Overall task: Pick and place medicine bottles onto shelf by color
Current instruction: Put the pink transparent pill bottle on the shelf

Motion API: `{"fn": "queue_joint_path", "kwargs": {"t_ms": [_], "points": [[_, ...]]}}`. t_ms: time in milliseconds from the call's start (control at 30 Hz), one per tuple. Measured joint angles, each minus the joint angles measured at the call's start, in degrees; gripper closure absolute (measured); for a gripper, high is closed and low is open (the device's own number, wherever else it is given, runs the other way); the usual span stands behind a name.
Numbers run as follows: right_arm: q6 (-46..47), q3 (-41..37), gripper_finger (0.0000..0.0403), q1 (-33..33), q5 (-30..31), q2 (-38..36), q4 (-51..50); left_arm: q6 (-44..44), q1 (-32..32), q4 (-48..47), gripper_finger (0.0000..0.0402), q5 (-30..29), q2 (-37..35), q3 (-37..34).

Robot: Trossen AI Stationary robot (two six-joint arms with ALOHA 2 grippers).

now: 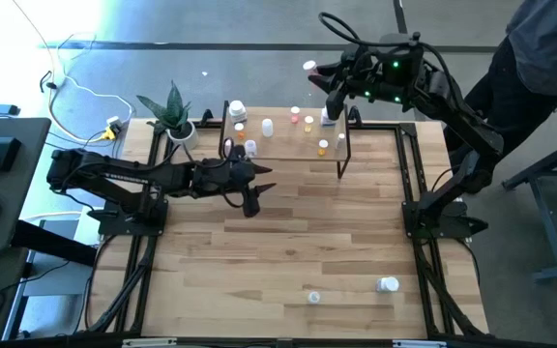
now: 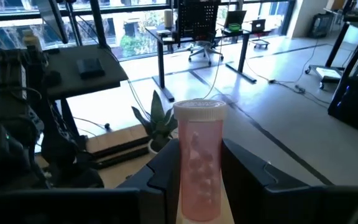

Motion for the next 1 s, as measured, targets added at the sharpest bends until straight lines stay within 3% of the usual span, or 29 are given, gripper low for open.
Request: {"fn": "queue_joint_path", "kwargs": {"t_ms": [467, 733, 1000], "points": [[1.4, -0.5, 0.0313, -2.5, 0.4, 0.1, 0.1, 1.3, 4.1, -0.4, 0.0222, -0.3, -6.6, 0.0], [2.6, -0.5, 0.0313, 0.3, 9.9, 2.1, 0.5, 4.2, 7.8, -0.4, 0.0222, -0.3, -11.7, 0.0], [3.0, -0.5, 0.0313, 3.0, 13.7, 6.6, 1.3, 5.3, 11.2, -0.4, 0.0222, -0.3, -15.9, 0.0]]}}
